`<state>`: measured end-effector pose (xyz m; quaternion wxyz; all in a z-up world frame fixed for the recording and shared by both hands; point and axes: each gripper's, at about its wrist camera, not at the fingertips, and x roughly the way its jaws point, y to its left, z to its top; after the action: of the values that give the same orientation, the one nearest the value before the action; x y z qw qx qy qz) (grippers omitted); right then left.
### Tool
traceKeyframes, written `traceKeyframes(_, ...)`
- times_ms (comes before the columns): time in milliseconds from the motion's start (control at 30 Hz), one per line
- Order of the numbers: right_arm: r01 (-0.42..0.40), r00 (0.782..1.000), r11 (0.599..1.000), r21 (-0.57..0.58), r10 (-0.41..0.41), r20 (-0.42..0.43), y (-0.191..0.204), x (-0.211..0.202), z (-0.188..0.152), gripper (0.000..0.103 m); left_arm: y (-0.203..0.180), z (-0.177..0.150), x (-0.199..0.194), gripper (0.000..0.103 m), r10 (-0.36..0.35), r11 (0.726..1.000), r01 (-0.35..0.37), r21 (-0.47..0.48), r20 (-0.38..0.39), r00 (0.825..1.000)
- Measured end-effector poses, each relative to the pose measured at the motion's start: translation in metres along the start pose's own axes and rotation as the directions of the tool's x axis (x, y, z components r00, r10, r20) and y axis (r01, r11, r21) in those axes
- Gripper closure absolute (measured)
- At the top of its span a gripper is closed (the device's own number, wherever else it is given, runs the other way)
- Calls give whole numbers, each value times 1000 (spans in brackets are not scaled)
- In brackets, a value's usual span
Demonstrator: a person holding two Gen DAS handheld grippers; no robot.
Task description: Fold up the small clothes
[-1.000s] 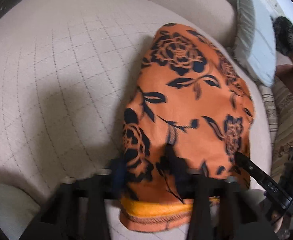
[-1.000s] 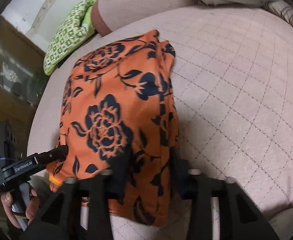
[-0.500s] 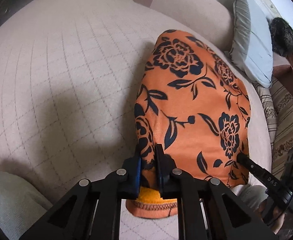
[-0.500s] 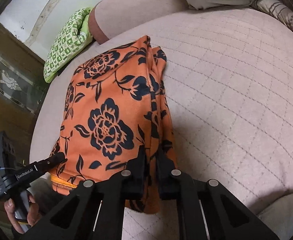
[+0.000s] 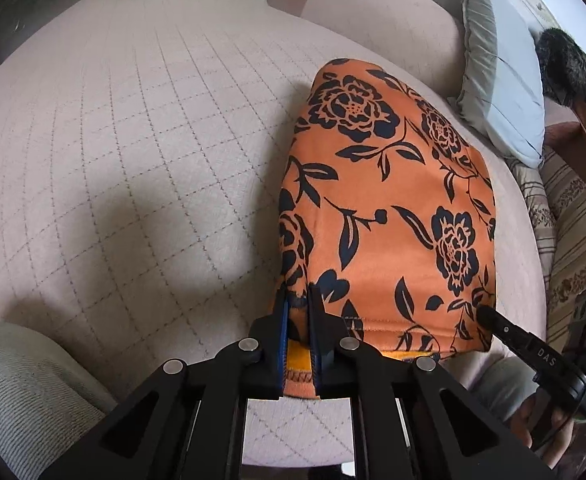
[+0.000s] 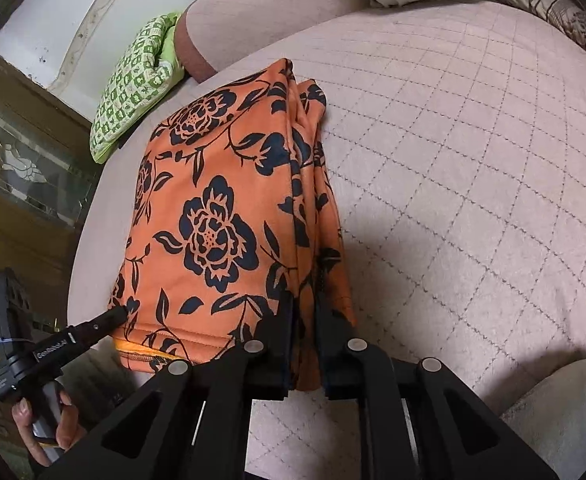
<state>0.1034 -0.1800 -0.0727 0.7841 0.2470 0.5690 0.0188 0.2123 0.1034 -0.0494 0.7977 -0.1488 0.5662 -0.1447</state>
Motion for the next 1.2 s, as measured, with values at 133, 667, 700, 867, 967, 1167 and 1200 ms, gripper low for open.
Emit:
traceKeyframes(133,9,1000,1000,11,-9,-2,-2,0,-5,89,-1,-7,-4,96,34,999,-34,30,2,999)
traceKeyframes(667,-107,991,991,78,99,93,-13,-20,-2,70,36,-23,-31,60,-123,981,139,-136,121,985)
traceKeyframes(700,-134,984,988,72,124,125,-11,-27,-1,64,35,-22,-35,48,-110,983,131,-129,156,982)
traceKeyframes(867,-101,990,994,41,97,98,-3,-14,0,35,13,-12,0,45,-97,993,100,-61,45,994)
traceKeyframes(967,-43,999,998,40,42,16,-1,10,3,36,11,-8,25,46,-54,996,53,-76,-12,998)
traceKeyframes(1167,-50,998,998,25,51,-35,-3,17,-2,83,15,-9,19,92,-87,993,87,-83,7,996)
traceKeyframes(1200,-54,998,998,19,54,-17,-1,13,-4,87,13,-12,11,94,-78,995,81,-63,38,996)
